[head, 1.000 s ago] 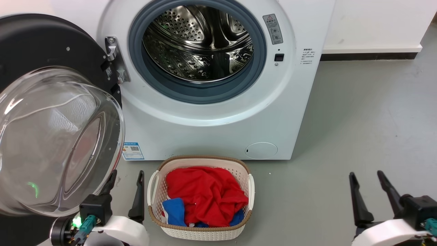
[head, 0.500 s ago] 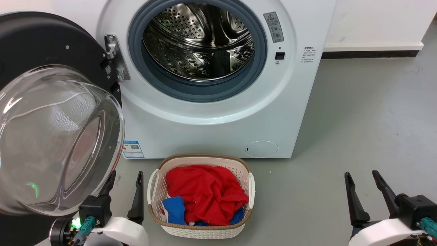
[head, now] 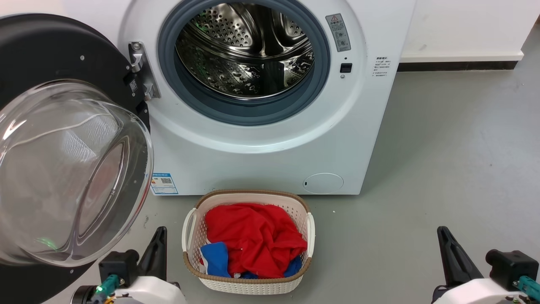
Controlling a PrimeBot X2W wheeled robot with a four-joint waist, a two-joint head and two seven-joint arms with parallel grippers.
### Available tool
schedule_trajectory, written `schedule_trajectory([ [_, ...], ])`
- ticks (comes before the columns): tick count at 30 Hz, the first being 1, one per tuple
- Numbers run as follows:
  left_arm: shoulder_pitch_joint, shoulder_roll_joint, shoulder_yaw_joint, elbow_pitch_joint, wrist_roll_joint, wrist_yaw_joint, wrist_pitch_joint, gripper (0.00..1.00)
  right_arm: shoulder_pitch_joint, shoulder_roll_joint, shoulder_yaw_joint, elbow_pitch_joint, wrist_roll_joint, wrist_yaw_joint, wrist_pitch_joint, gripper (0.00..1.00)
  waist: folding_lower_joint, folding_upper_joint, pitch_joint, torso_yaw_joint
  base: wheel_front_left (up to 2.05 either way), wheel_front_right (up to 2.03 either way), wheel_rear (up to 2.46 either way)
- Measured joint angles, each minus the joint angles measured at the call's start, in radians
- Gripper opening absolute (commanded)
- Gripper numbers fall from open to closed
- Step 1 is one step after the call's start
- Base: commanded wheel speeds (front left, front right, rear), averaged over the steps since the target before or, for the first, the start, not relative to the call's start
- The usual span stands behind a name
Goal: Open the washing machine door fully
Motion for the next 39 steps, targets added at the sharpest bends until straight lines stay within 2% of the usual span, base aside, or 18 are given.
schedule_trajectory([
  [19, -0.009, -0.067, 0.116, 0.016, -0.277, -0.087, 0.082, 0.00, -0.047, 0.000, -0.011, 0.060, 0.362, 0.000, 0.030, 0.00, 0.0000, 0.0000, 0.004, -0.001, 0.00, 0.00, 0.00],
  [39, -0.024, -0.128, 0.216, 0.024, -0.507, -0.160, 0.153, 0.00, -0.098, -0.001, -0.024, 0.110, 0.665, 0.000, 0.057, 0.00, 0.0000, 0.0000, 0.008, -0.001, 0.00, 0.00, 0.00],
])
